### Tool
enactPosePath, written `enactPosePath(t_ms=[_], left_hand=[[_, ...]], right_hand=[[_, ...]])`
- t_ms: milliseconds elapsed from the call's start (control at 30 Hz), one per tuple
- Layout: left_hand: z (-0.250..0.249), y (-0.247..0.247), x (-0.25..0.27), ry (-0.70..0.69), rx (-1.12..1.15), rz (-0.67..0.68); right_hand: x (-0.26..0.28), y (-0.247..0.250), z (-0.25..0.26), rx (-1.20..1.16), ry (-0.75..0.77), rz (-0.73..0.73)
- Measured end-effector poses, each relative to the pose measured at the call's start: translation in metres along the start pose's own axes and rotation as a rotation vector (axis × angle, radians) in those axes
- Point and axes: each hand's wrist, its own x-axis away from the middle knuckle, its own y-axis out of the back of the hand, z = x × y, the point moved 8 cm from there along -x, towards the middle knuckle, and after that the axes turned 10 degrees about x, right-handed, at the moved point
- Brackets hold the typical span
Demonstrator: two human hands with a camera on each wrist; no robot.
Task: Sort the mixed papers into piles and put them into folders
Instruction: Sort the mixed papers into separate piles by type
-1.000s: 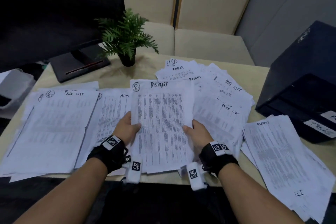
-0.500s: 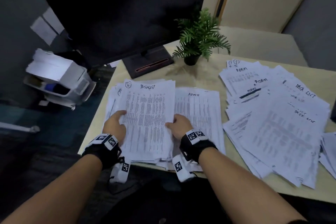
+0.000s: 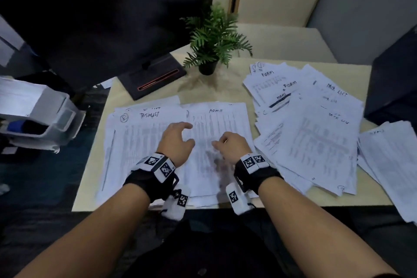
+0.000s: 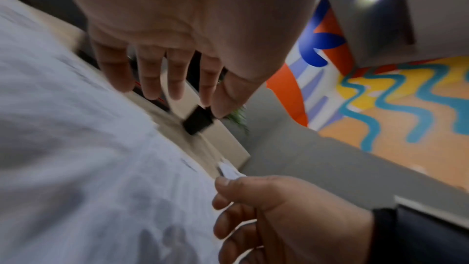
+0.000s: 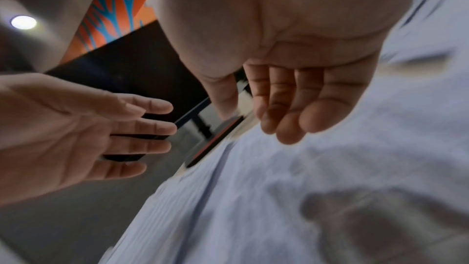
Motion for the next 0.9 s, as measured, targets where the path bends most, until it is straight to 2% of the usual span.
enactPosePath(t_ms=[200,400,500,667,800,900], left_hand=[[-0.064,-0.112,-0.004,-0.163,-0.184,0.236],[-0.117,-0.226,-0.011,-0.160,-0.222,0.341],[-0.131,-0.270,-0.022,-0.128,-0.246,0.353],[-0.118,-0.319,-0.030,0.030,-0.277,0.380],[-0.108,-0.341,-0.020,0.062,-0.343,0.400],[-0.105,-0.342,-0.020,0.060,-0.340,0.369]], right_hand=[[0.010,0.072,-0.134,-0.098,-0.197,-0.126],[0.022,0.133,-0.271,-0.066,-0.347,-0.173],[0.022,0.153,-0.319,-0.076,-0.400,-0.195],[0.022,0.165,-0.368,-0.156,-0.514,-0.231],[0.019,0.165,-0.380,-0.306,-0.484,-0.230],[0.011,0.168,-0.380,-0.250,-0.396,-0.219]])
